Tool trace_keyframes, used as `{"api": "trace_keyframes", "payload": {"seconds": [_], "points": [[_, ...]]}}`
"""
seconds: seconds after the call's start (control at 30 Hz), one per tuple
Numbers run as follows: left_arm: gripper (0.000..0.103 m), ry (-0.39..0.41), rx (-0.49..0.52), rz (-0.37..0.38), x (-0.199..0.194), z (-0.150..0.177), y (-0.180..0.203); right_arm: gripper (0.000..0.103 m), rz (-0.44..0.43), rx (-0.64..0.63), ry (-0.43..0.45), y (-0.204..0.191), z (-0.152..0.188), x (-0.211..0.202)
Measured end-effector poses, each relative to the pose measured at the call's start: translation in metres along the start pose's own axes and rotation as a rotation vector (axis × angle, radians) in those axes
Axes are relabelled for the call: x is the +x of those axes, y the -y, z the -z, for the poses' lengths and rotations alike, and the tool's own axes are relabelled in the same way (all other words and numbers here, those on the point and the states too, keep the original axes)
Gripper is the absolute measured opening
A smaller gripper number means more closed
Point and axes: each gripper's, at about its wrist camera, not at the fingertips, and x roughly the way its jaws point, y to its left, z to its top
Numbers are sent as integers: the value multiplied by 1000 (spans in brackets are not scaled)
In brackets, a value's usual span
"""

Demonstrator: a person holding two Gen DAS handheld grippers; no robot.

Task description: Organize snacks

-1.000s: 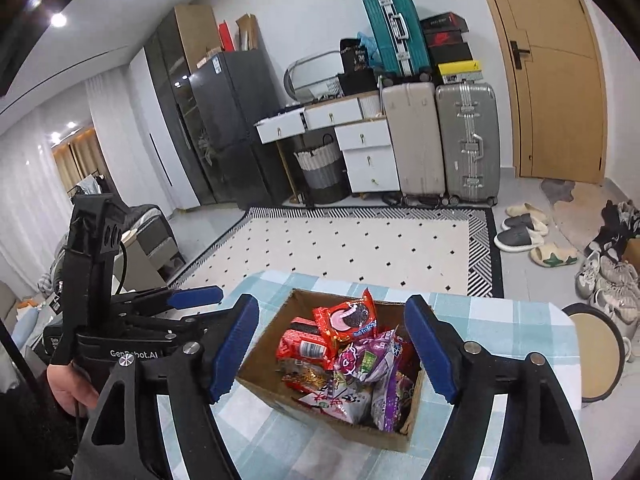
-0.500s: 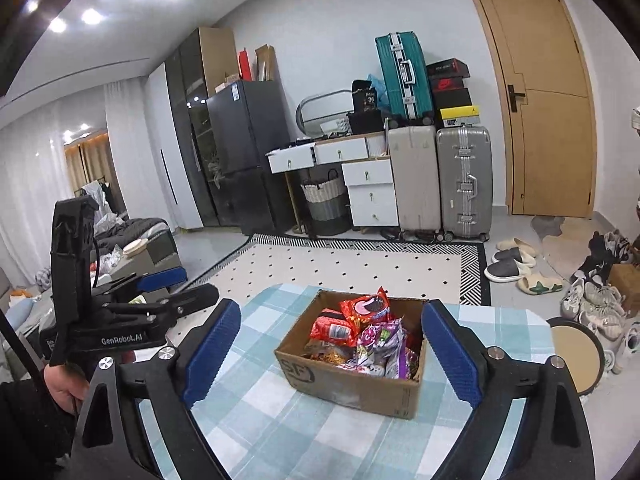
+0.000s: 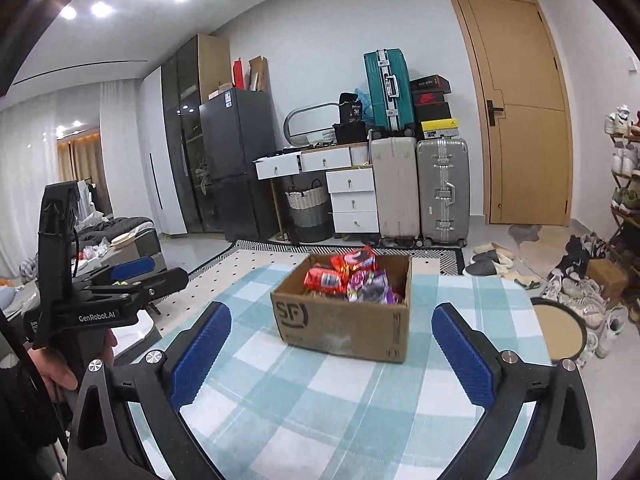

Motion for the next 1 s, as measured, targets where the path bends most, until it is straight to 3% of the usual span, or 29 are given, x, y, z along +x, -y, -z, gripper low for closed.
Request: {"api": "trace_keyframes", "payload": {"seconds": [0.27, 0.47, 0.67, 1.0], "points": [[102, 11, -1, -53, 35, 60, -6, 102, 36, -2, -32, 11, 55, 25], [102, 38, 3, -62, 59, 87, -9, 102, 39, -3, -46, 16, 82, 42], [102, 18, 52, -75, 85, 100, -1, 102, 41, -8, -27, 19, 94, 46], [102, 47, 17, -96, 93, 97, -7, 102, 56, 31, 0, 28, 93, 40]]}}
